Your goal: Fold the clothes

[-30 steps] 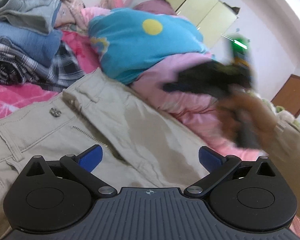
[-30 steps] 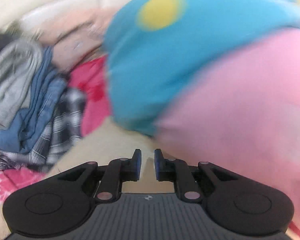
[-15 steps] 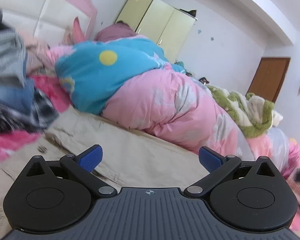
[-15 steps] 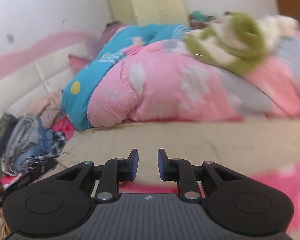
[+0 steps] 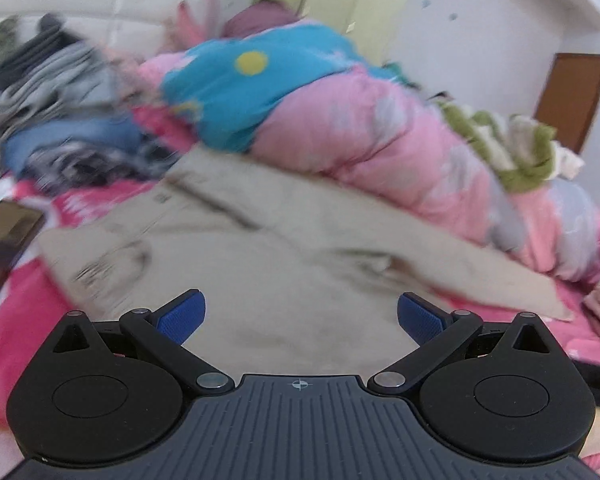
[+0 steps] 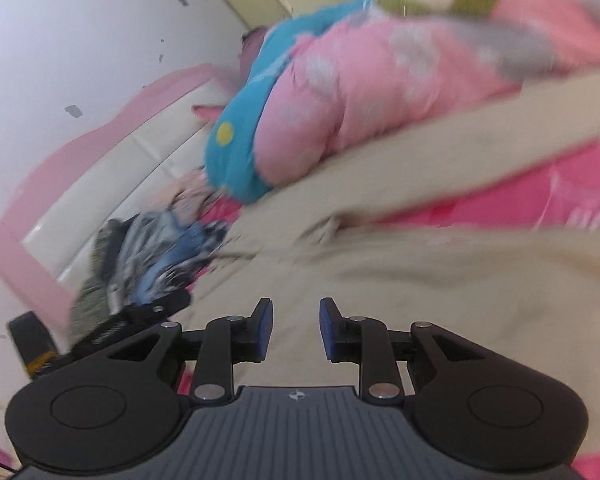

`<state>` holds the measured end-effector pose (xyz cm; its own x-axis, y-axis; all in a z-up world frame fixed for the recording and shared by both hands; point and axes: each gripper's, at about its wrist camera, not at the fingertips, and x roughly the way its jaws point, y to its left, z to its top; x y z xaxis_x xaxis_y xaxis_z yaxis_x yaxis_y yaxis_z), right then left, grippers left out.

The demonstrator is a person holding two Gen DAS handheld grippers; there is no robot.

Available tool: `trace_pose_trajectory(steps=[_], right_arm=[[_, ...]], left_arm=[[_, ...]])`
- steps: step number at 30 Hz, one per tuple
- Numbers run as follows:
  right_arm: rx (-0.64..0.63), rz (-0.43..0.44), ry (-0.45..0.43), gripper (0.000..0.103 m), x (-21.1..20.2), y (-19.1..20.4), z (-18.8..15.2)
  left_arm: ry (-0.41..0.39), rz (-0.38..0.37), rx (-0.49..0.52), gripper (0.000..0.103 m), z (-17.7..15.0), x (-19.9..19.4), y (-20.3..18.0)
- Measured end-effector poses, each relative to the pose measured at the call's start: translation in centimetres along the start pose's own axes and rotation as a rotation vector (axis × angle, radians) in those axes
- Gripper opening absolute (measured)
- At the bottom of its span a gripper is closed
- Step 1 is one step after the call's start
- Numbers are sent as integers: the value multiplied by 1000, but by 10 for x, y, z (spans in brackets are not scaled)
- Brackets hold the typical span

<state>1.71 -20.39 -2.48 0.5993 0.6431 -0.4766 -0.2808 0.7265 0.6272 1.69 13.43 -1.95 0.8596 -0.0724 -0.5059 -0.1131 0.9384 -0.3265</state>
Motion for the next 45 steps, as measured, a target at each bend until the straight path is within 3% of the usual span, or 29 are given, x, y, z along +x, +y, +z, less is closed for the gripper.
trace_pose_trajectory(steps=[2,7,10,13,17,24,27,32,35,41,45], right_arm=[[37,37,18,31,-1,-4,-15],[247,24,63,34,-7,-38,-52],[435,5,55,34,-16,-72,-73],[545,-30,14,34,-28,-98,-85],[646,-6,-51,33,-31,-119,-93],[692,12,-71,18,-20,-127,-99],[727,21,-72,16,-20,-133,-103],[777,43,-102,16,-16,-140,-106],[769,30,-121,3,-12,-139,-106],[645,7,-134,1,-25,-116,-92],[640,-18,-89,1,-31,-109,-89]], left_arm=[[3,48,-54,103,-2,-2,18],[36,175,-208,102,-9,9,61],[76,166,-310,99,-16,20,80],[23,142,-331,99,-20,18,86],[-32,145,-343,94,-23,18,87],[-77,218,-314,61,-28,19,85],[-92,223,-315,52,-28,21,88],[-121,202,-299,27,-27,25,89],[-125,153,-280,14,-23,22,91],[-153,99,-298,12,-8,5,96],[-158,103,-299,12,-4,2,97]])
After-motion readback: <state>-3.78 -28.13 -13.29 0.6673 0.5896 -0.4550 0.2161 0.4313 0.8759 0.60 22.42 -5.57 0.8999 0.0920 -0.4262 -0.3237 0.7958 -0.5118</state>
